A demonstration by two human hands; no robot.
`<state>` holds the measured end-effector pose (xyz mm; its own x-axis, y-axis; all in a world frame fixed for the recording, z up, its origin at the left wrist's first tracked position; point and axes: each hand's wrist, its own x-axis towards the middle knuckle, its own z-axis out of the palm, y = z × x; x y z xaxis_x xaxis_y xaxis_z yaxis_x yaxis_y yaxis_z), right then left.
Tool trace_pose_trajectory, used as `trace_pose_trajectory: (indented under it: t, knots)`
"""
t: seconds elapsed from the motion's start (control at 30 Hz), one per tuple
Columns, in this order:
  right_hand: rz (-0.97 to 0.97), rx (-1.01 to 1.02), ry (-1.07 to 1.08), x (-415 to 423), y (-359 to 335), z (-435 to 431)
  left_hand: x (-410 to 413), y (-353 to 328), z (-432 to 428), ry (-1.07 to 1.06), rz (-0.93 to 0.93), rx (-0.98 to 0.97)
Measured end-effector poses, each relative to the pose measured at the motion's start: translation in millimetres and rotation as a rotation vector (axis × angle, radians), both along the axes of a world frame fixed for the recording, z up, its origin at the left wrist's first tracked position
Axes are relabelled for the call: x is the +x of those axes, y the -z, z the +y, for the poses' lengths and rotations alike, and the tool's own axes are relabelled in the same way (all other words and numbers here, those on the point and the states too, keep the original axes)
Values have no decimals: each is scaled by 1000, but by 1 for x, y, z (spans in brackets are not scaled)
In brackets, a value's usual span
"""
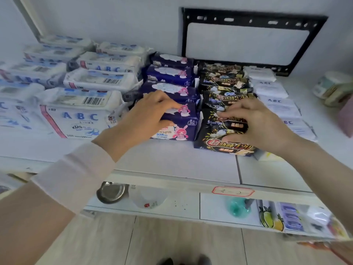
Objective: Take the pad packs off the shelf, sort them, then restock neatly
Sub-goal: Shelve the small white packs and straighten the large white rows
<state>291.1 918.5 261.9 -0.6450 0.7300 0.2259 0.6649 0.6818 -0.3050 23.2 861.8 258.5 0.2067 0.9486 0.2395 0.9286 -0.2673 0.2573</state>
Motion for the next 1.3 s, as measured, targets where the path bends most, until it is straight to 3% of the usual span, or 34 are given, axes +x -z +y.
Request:
trace_pose_trajectory:
  t: [0.6,1.13,1.23,1.3]
  knots:
    - [67,-1,-30,3,3,11,-1,6,-10,93,-48,60]
    - [-8,-43,-69,0,-1,10,-3,10,-9,101,-70,35]
    - [83,-164,-34,0,-15,14,-6,0,-5,79,-97,-34]
    - [168,-138,15,1,-24,25,-9,-10,6,34,-123,-46]
